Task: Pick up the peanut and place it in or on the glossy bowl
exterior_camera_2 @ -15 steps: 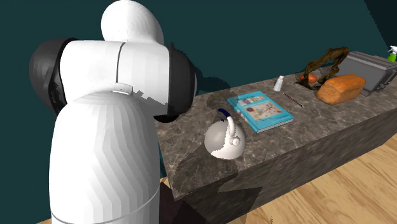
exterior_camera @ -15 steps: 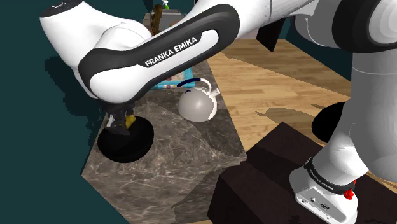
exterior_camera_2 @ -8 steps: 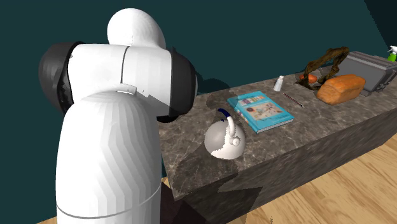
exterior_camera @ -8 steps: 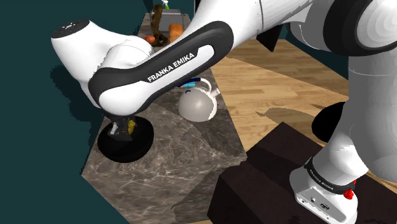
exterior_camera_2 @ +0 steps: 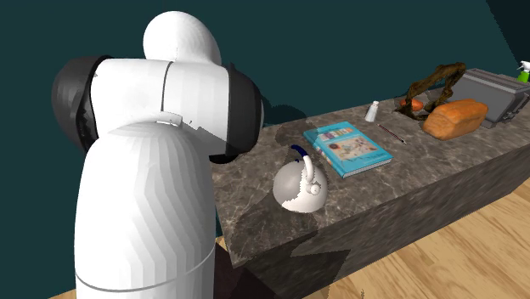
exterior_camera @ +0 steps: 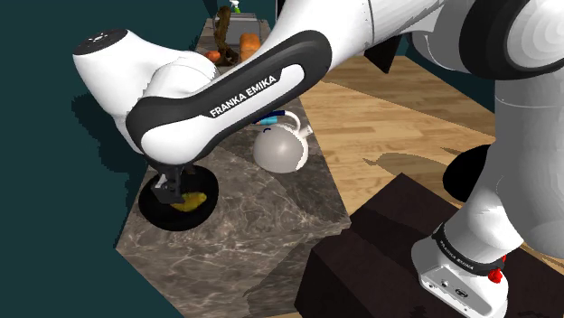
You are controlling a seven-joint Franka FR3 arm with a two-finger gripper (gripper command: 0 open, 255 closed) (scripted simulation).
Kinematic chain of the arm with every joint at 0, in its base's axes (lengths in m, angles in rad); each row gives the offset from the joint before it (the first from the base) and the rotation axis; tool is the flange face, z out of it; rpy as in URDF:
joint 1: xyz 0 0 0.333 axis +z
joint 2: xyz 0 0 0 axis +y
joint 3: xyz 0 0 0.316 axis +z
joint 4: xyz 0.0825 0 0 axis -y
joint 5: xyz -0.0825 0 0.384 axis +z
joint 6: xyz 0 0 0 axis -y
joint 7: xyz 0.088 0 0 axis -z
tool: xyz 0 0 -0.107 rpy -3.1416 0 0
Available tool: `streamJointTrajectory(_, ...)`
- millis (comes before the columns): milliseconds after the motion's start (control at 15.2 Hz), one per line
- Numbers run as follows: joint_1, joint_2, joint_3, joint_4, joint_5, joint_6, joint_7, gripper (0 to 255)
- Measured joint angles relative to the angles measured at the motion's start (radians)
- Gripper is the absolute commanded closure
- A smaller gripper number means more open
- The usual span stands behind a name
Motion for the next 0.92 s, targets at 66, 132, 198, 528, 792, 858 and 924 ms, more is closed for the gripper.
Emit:
streamJointTrajectory(66, 0.000, 0.000, 0.000, 0.000, 0.000, 0.000, 0.000, 0)
streamJointTrajectory(132, 0.000, 0.000, 0.000, 0.000, 0.000, 0.000, 0.000, 0)
streamJointTrajectory(198, 0.000, 0.000, 0.000, 0.000, 0.000, 0.000, 0.000, 0)
streamJointTrajectory(528, 0.006, -0.022, 0.009, 0.062, 0.015, -0.081, -0.013, 0)
streamJointTrajectory(792, 0.008, -0.038, 0.013, 0.068, 0.021, -0.103, -0.015, 0)
streamJointTrajectory(858, 0.008, -0.038, 0.013, 0.068, 0.021, -0.104, -0.015, 0)
streamJointTrajectory(924, 0.008, -0.038, 0.013, 0.068, 0.021, -0.104, -0.015, 0)
